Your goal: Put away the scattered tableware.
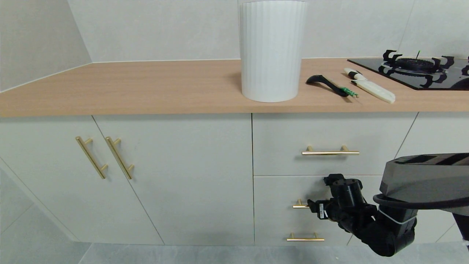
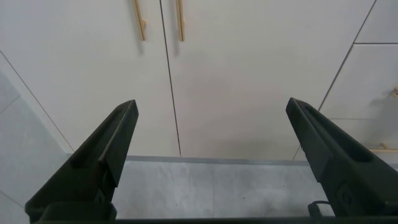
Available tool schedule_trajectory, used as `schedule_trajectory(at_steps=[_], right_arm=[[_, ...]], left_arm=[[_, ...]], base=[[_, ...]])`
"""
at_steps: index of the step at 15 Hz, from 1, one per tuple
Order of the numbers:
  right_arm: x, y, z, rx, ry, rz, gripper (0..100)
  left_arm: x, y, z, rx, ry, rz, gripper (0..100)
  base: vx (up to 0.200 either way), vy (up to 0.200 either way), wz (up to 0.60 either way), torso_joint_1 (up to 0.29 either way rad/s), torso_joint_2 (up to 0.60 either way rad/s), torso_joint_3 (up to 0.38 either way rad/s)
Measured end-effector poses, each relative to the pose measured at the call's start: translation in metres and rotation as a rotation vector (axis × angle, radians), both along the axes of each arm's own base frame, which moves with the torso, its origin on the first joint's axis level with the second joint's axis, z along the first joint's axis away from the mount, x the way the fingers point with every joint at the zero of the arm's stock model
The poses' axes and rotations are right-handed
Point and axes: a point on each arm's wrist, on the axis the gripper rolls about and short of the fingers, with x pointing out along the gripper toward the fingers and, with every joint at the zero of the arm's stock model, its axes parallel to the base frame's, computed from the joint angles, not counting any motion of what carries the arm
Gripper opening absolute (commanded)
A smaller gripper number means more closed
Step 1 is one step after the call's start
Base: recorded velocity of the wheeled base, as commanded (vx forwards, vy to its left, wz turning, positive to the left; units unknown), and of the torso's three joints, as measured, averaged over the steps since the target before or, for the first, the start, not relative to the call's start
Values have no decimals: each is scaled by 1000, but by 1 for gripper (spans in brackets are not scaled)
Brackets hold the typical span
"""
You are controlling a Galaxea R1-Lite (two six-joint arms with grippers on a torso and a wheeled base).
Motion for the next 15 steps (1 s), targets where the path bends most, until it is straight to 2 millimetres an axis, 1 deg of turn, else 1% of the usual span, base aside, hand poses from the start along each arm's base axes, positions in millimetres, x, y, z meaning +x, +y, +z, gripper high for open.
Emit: schedule_trajectory(at_steps=[4,6,11,13,15], right_arm=[[-4,-1,-3,-12,19,5,100],[-9,-3,-6,-28,62,8,100],[-19,-5,-4,-53,135,19,100],[-26,-7,4,-65,186,30,100],[-40,-10,17,-77,270,62,100]], left_arm=[[0,0,0,0,0,0,100],[0,0,0,0,0,0,100],[0,0,0,0,0,0,100],[0,0,0,0,0,0,100],[0,0,0,0,0,-1,100]], base=[[0,0,0,0,0,0],[0,0,0,0,0,0],[0,0,0,0,0,0],[0,0,0,0,0,0],[0,0,0,0,0,0]])
